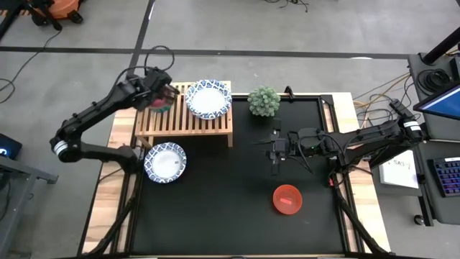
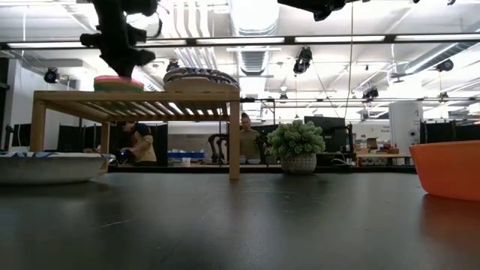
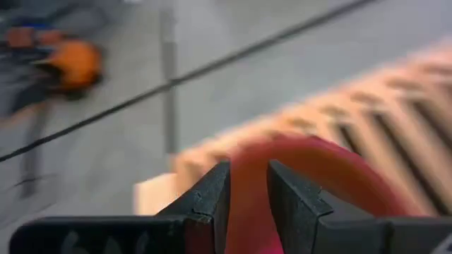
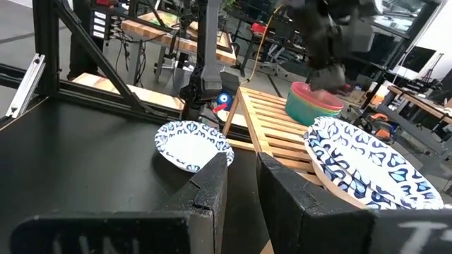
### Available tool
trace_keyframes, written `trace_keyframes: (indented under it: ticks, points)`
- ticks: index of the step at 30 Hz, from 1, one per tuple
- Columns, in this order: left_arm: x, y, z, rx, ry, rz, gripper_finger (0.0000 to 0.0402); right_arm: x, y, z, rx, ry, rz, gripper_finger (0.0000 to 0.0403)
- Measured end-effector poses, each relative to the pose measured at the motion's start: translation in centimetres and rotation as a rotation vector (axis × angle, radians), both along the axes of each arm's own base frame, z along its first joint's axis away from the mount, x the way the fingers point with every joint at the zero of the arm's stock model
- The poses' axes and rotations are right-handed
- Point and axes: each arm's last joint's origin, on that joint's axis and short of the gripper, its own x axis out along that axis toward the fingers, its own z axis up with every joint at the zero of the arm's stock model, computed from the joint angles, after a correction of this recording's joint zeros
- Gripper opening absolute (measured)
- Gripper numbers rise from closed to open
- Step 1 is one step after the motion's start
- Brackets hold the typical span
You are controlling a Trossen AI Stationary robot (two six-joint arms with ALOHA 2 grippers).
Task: Place and stack bowls onto a shelf
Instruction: Stack the blue patterned bowl on top of the blue patterned bowl on the shelf
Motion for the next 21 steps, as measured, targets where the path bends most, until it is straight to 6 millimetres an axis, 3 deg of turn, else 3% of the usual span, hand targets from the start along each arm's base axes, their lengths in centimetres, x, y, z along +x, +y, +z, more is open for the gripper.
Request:
trace_keyframes:
  ticks: [12, 21]
  points:
    - [1.4, -9.7, 2.2, -0.206, -0.339, -0.533, 0.0077, 0.0, 0.0, 0.0, -0.009, 0.001, 0.000, 0.0068]
    - [3.7, -16.1, 0.1, -0.341, -0.353, -0.710, 0.0077, 0.0, 0.0, 0.0, -0.008, 0.001, 0.000, 0.0068]
